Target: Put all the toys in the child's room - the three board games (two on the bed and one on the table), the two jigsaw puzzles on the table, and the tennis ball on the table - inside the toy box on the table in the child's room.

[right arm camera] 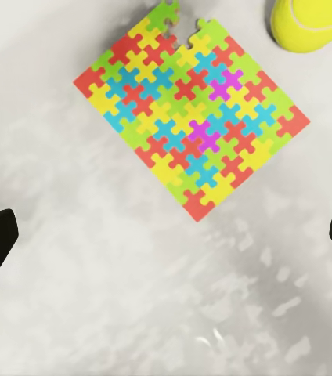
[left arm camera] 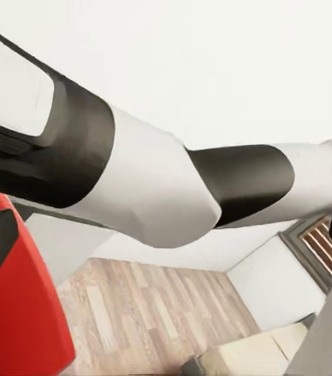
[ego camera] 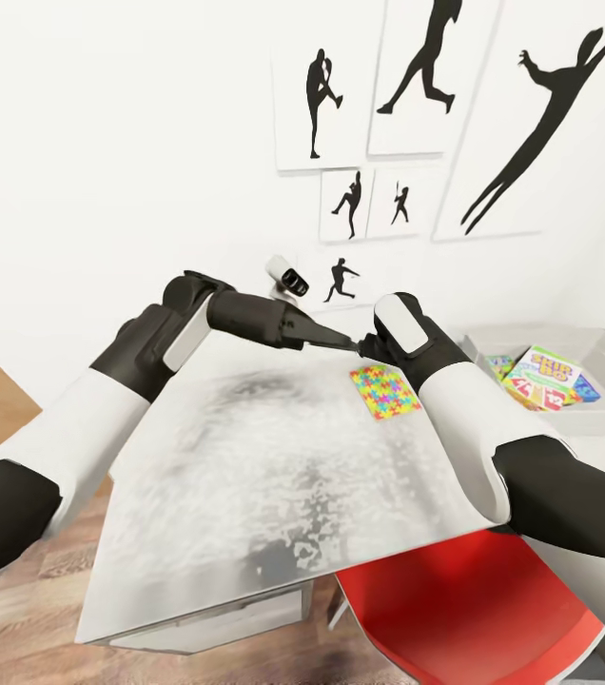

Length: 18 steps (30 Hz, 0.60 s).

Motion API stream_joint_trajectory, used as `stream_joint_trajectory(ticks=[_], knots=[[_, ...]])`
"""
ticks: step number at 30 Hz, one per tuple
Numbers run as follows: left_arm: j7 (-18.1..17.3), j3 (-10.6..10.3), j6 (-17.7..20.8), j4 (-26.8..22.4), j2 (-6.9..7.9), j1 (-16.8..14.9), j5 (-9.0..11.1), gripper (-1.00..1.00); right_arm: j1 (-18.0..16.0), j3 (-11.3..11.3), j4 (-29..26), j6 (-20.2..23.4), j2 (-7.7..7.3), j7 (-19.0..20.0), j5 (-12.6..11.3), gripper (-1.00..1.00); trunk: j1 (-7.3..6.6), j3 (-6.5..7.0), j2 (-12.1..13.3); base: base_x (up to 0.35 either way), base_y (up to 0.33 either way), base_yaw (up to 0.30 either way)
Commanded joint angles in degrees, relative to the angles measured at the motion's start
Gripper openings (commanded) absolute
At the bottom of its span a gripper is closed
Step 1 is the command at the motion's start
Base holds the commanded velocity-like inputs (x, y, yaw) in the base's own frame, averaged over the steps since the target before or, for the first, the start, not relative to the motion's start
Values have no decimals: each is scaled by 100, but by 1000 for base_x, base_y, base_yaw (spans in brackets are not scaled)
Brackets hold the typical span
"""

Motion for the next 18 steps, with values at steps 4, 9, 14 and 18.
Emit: stream_joint_trajectory(ticks=[4, 9, 14, 18], knots=[[-20, -20, 60, -70, -120, -206, 16, 100, -6, 29, -1, 28, -2, -45, -44, 100, 3, -48, -10, 0, 0, 0], [-17, -26, 60, -86, -193, -301, 12, 100, -6, 25, -4, 28, -8, -45, -40, 100, 3, -95, -10, 0, 0, 0], [-22, -27, 60, -108, -195, -319, 6, 100, -6, 17, -4, 28, -10, -45, -39, 100, 3, -143, -10, 0, 0, 0], [-17, -19, 60, -145, -203, -321, 10, 100, -6, 18, -4, 28, -11, -45, -39, 100, 3, -180, -10, 0, 0, 0]])
